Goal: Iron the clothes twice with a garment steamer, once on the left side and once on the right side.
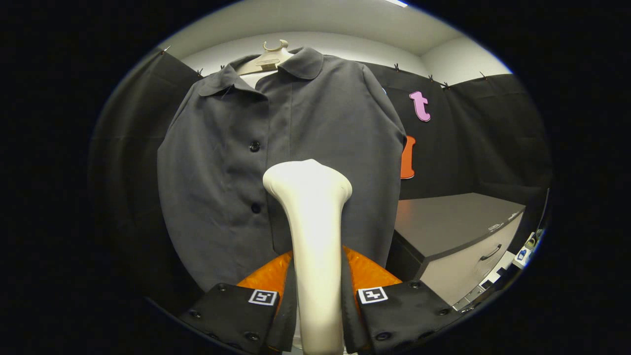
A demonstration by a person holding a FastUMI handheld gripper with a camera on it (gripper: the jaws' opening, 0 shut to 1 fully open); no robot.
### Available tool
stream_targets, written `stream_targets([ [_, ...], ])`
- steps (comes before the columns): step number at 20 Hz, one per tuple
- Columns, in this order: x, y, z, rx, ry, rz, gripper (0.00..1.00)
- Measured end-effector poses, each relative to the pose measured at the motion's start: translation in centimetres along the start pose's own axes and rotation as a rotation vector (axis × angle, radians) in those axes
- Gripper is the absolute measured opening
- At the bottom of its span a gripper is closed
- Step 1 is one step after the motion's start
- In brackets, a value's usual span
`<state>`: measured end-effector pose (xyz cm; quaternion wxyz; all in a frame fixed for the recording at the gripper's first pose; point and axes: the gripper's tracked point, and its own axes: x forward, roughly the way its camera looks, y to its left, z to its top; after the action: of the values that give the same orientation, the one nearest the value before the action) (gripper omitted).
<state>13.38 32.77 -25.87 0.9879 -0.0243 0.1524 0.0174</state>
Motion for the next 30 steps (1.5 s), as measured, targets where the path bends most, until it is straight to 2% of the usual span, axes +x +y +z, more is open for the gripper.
stream_targets([
  [6, -0.7, 0.2, -4.2, 0.013, 0.039, 0.019, 0.46],
  [18, -1.7, -0.7, -10.5, -0.004, 0.134, -0.014, 0.46],
  [26, -2.0, -0.8, -10.5, -0.006, 0.136, -0.019, 0.46],
  [30, -2.4, 0.1, -7.4, -0.017, 0.063, -0.003, 0.46],
])
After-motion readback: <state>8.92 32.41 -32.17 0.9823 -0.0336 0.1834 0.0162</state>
